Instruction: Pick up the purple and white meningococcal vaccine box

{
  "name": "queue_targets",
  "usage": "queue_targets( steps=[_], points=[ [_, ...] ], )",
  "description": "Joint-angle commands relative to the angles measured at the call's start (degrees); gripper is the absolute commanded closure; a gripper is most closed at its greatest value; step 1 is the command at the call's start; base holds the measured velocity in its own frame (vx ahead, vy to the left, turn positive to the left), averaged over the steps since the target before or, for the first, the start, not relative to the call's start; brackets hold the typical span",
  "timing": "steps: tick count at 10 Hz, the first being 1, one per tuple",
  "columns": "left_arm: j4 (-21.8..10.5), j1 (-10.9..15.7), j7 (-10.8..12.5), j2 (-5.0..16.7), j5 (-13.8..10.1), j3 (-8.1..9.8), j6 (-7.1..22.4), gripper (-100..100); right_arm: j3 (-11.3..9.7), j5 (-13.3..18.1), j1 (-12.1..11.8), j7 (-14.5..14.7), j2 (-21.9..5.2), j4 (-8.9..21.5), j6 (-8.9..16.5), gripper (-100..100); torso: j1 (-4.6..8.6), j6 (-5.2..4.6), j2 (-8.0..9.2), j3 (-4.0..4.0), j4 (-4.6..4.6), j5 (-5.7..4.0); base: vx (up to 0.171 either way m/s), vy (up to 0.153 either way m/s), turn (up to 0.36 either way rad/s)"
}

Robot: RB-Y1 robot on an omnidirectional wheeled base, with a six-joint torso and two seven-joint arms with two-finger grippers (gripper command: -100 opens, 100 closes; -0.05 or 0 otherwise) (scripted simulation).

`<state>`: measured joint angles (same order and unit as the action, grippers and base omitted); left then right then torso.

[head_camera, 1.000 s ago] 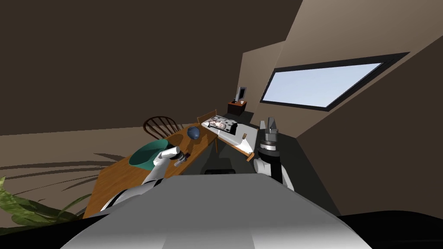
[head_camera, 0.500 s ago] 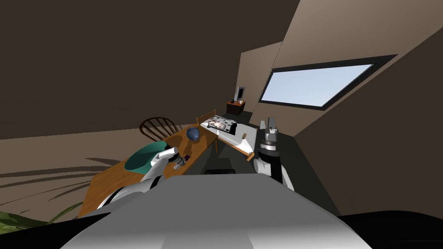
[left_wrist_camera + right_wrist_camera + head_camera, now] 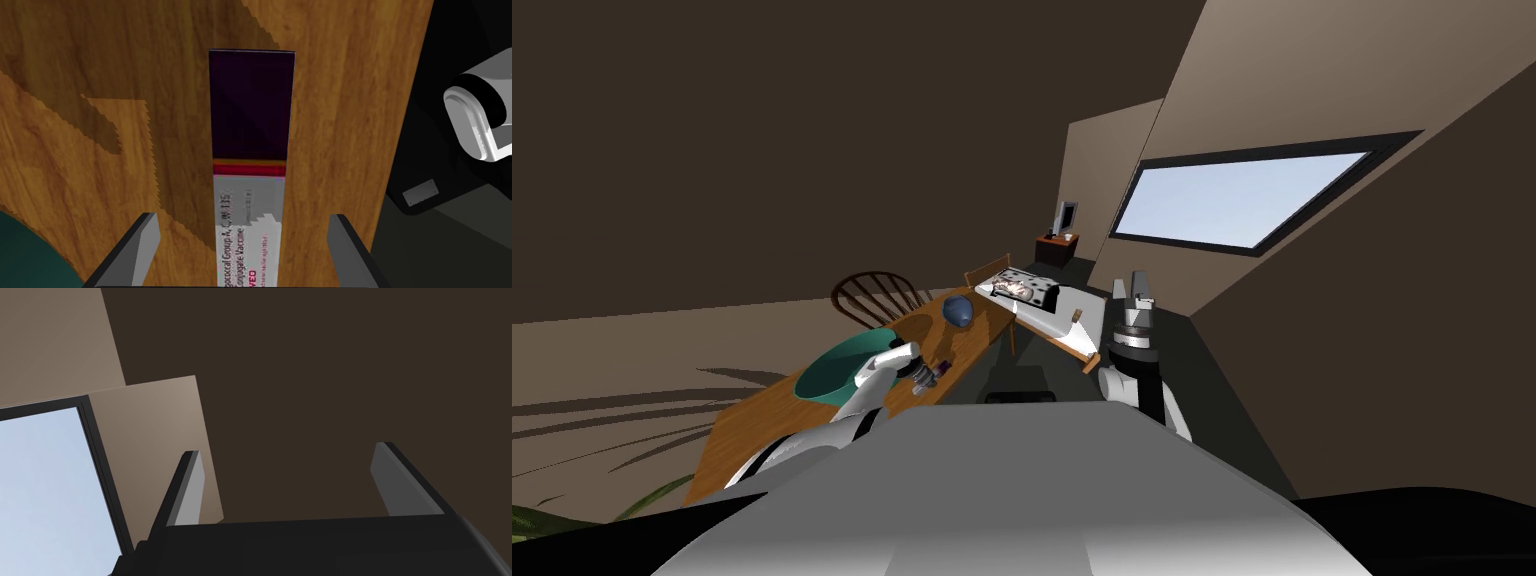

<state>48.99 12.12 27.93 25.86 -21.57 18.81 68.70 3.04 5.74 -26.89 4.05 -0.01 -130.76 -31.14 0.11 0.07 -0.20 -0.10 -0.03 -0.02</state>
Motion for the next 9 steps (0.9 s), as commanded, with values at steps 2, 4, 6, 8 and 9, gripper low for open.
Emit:
queue_targets(
  steps=[2,4,6,8,9],
  points=[
    [0.35,-2.89,-1.54,1.92,-4.06,-2.03,-2.00,-100,0.00,0.00,-0.01,0.00,0.00,0.00,0.00,0,0.07,0.00,-0.21,-0.12,-0.05,-0.02,0.116,-0.053,0.049],
    [0.51,-4.77,-2.51,3.26,-6.82,-3.44,-3.27,-100,0.00,0.00,0.00,0.00,0.00,0.00,0.00,0,0.11,-0.01,-0.21,-0.13,-0.05,-0.03,0.090,-0.051,0.025],
    [0.68,-6.66,-3.48,4.61,-9.57,-4.85,-4.54,-100,0.00,0.00,0.00,0.00,0.00,0.00,0.00,0,0.05,-0.01,-0.14,-0.09,-0.04,-0.02,0.077,-0.040,0.030],
    [0.84,-8.54,-4.45,5.95,-12.33,-6.25,-5.81,-100,0.00,0.00,0.00,0.00,0.00,0.00,0.00,0,0.01,-0.02,-0.15,-0.09,-0.04,-0.01,0.077,-0.031,0.031],
    [1.00,-10.43,-5.41,7.29,-14.73,-7.66,-7.08,-100,0.00,0.00,0.00,0.00,0.00,0.00,0.00,0,0.00,-0.03,-0.10,-0.07,-0.03,-0.01,0.079,-0.047,0.034]
  ],
)
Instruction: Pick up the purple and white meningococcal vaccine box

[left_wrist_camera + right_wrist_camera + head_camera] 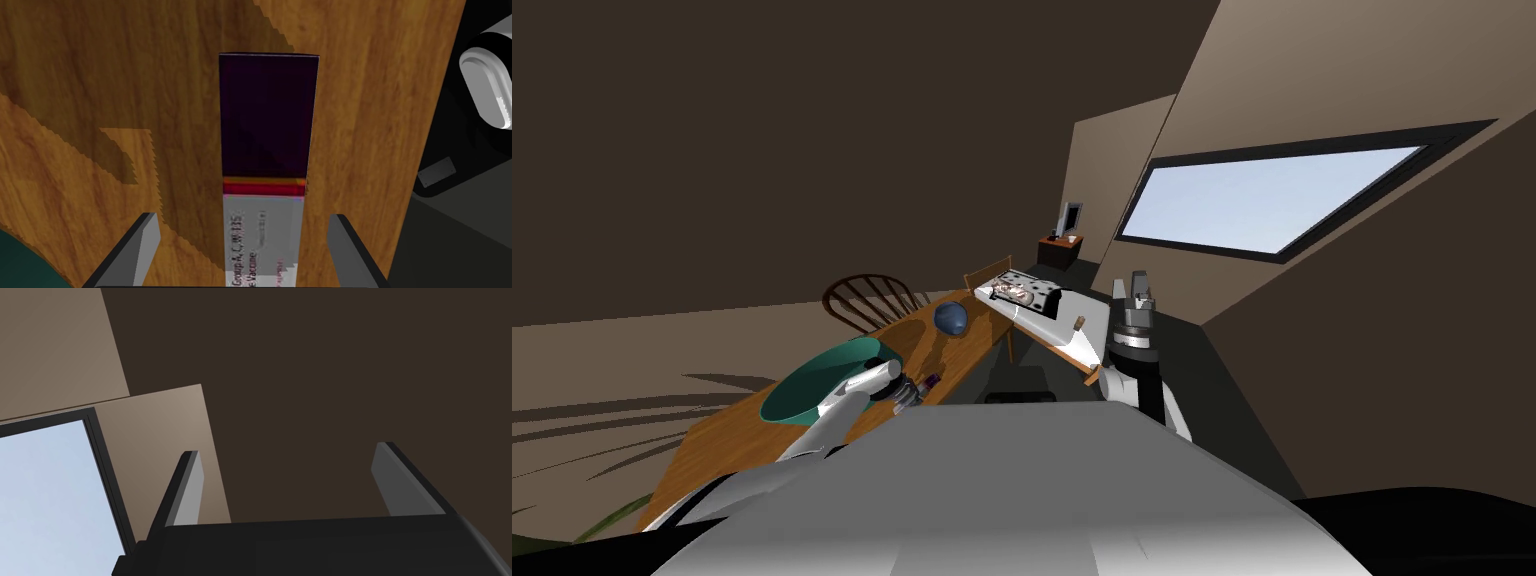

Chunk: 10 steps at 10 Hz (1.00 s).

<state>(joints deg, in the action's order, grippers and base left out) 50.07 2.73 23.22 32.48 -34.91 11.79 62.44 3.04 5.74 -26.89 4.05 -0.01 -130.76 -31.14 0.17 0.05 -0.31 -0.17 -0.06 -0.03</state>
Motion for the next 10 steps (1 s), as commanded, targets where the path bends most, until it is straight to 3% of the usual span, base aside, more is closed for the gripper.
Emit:
queue_targets(
  steps=[1,4,7,8,9,10],
  points=[
    [-0.08,-1.03,-0.71,0.68,-1.75,-0.64,-0.82,-100,0.00,0.00,0.00,0.00,0.00,0.00,0.00,0,0.00,0.00,0.00,0.00,0.00,0.00,0.076,-0.041,0.025],
    [0.24,-4.80,-2.65,3.36,-6.87,-3.45,-3.36,-100,0.00,0.00,0.00,0.00,0.00,0.00,0.00,0,-0.01,-0.02,-0.02,-0.02,-0.01,0.00,0.083,-0.045,0.031],
    [0.40,-6.69,-3.62,4.70,-10.02,-4.86,-4.63,-100,0.00,0.00,0.00,0.00,0.00,0.00,0.00,0,-0.01,0.00,-0.03,-0.02,-0.01,0.00,0.080,-0.040,0.030],
    [0.56,-8.57,-4.58,6.05,-12.27,-6.27,-5.90,-100,0.00,0.00,0.00,0.00,0.00,0.00,0.00,0,-0.02,-0.03,-0.01,-0.01,0.00,0.00,0.089,-0.042,0.040],
    [0.61,-7.82,-4.10,5.55,-11.27,-5.43,-5.02,-100,0.00,0.00,0.00,0.00,0.00,0.00,0.00,0,-0.02,0.00,-0.03,-0.02,-0.01,0.00,0.046,-0.021,0.019],
    [0.56,-7.96,-4.37,5.67,-11.50,-5.54,-5.26,100,0.00,0.00,0.01,0.00,0.00,0.00,0.00,0,-0.08,-0.04,0.07,0.03,0.01,0.01,0.007,-0.004,-0.003]
  ],
)
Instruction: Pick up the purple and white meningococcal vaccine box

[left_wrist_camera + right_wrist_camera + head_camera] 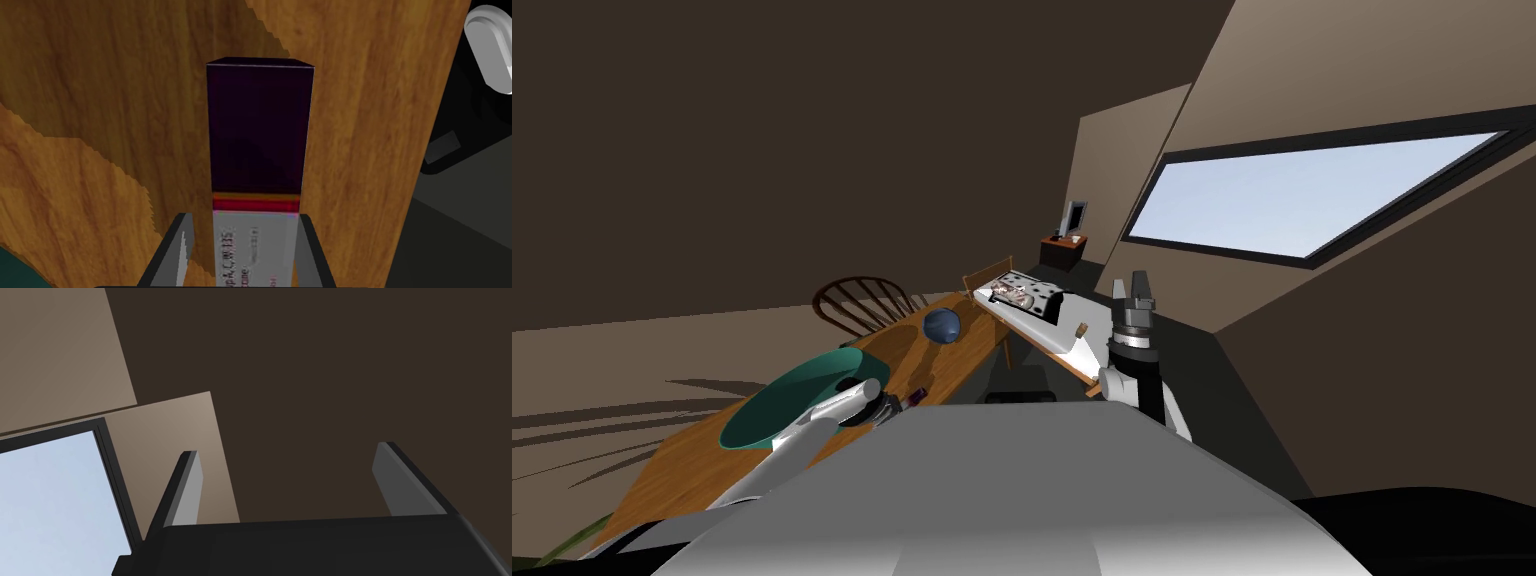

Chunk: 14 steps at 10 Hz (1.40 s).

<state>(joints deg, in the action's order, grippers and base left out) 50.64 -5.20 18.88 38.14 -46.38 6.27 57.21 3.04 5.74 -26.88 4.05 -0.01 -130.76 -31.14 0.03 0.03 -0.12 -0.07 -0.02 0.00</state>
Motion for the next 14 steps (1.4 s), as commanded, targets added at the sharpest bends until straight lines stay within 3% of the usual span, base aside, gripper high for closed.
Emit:
queue_targets(
  steps=[1,4,5,6,9,10,13,14],
  points=[
    [0.00,0.00,0.00,0.00,0.00,0.00,0.00,100,0.00,0.00,0.00,0.00,0.00,0.00,0.00,0,0.00,0.00,0.00,0.00,0.00,0.00,0.001,-0.006,0.003],
    [-0.01,-0.03,-0.04,-0.07,-0.02,-0.06,0.15,100,0.00,0.00,0.00,0.00,0.00,0.00,0.00,0,-0.17,0.00,0.03,0.03,0.03,0.03,0.000,0.000,0.000],
    [-0.01,-0.03,-0.05,-0.06,-0.02,-0.06,0.14,0,0.00,0.00,0.00,0.00,0.00,0.00,0.00,0,-0.17,0.01,0.03,0.03,0.03,0.04,0.000,0.000,0.000],
    [-0.33,2.83,1.70,-2.30,2.85,2.07,1.87,100,0.00,0.00,0.00,0.00,0.00,0.00,0.00,0,-0.18,0.01,0.03,0.03,0.03,0.04,-0.117,0.073,-0.050],
    [-0.49,5.02,2.67,-3.64,6.96,3.48,3.14,100,0.00,0.00,0.02,0.00,-0.01,0.01,0.01,0,-0.41,-0.02,0.49,0.29,0.14,0.12,-0.115,0.056,-0.050],
    [-0.65,6.90,3.64,-4.98,9.15,4.89,4.41,100,0.00,0.00,0.01,0.00,0.00,0.01,0.00,0,-0.35,0.03,0.41,0.25,0.10,0.08,-0.082,0.048,-0.025],
    [-0.81,8.79,4.61,-6.32,12.48,6.29,5.68,100,0.00,0.00,0.01,0.00,0.00,0.00,0.00,0,-0.31,-0.05,0.34,0.22,0.12,0.04,-0.074,0.038,-0.031],
    [-0.97,10.67,5.58,-7.67,14.68,7.70,6.95,100,0.00,0.00,0.01,0.00,0.00,0.01,0.00,0,-0.29,-0.01,0.32,0.20,0.09,0.02,-0.081,0.045,-0.025]
  ],
)
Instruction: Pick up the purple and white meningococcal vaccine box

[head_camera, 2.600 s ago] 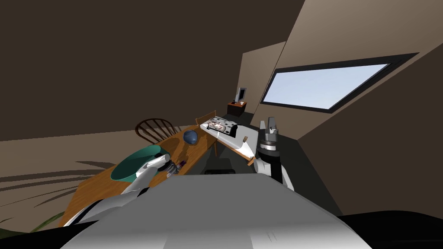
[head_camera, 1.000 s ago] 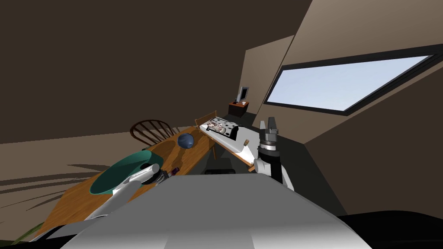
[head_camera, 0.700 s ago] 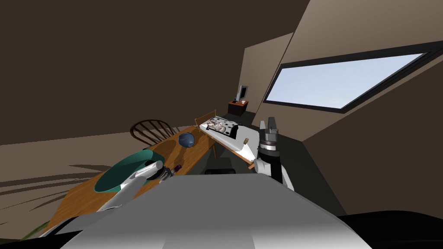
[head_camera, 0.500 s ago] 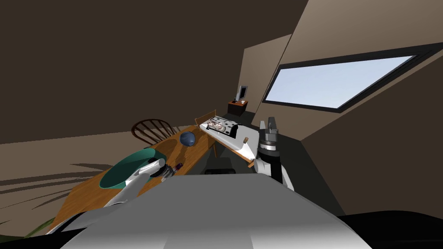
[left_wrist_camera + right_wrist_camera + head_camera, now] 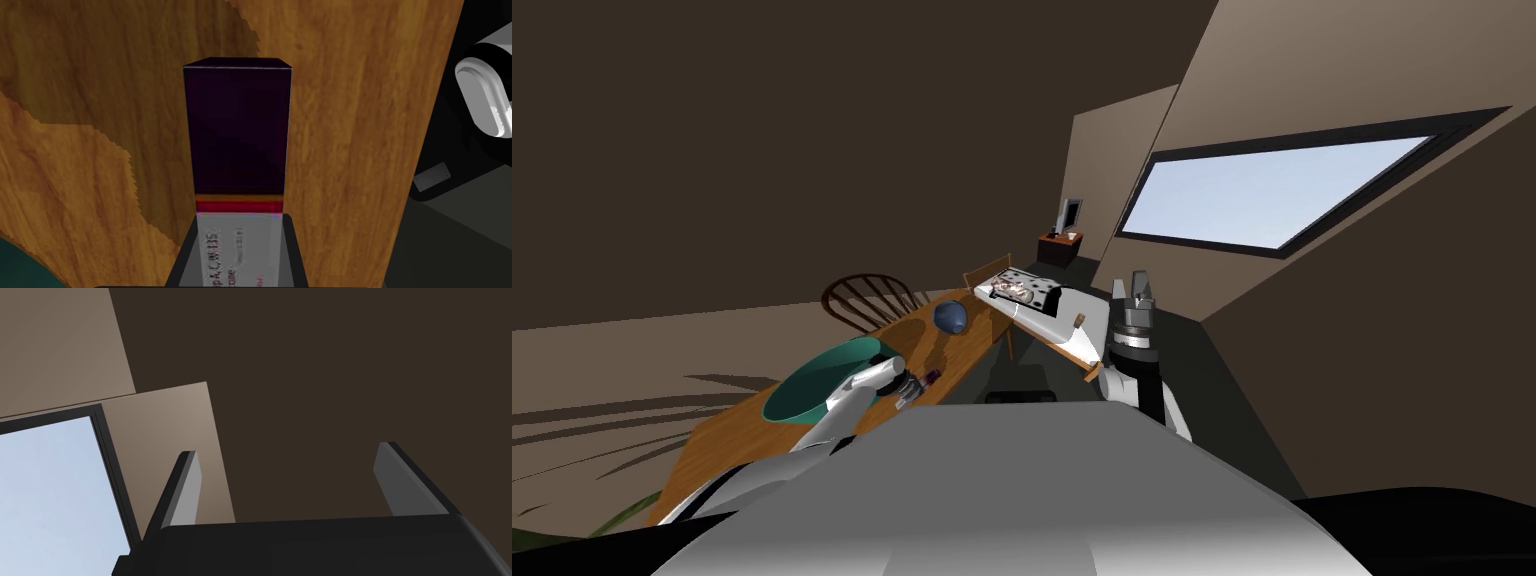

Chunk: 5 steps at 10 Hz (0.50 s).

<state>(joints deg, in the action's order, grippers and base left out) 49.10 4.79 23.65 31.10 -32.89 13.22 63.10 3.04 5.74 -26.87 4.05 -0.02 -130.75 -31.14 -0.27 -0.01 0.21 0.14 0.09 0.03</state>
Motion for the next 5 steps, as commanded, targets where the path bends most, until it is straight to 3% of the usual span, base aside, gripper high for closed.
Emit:
queue_targets(
  steps=[1,4,5],
  points=[
    [0.56,0.68,0.80,-0.63,1.74,0.75,1.06,100,0.00,0.00,0.00,0.00,0.00,0.00,0.00,0,0.00,0.00,0.00,0.00,0.00,0.00,-0.071,0.032,-0.033],
    [0.24,4.45,2.74,-3.31,6.85,3.56,3.60,100,0.00,0.00,0.00,0.00,0.00,0.00,0.00,0,0.04,0.07,0.01,0.00,-0.03,-0.02,-0.087,0.040,-0.033],
    [0.24,4.45,2.74,-3.31,7.26,3.56,3.60,100,0.00,0.00,0.00,0.00,0.00,0.00,0.00,0,0.02,0.04,0.04,0.02,-0.01,-0.02,-0.072,0.040,-0.025]
  ],
)
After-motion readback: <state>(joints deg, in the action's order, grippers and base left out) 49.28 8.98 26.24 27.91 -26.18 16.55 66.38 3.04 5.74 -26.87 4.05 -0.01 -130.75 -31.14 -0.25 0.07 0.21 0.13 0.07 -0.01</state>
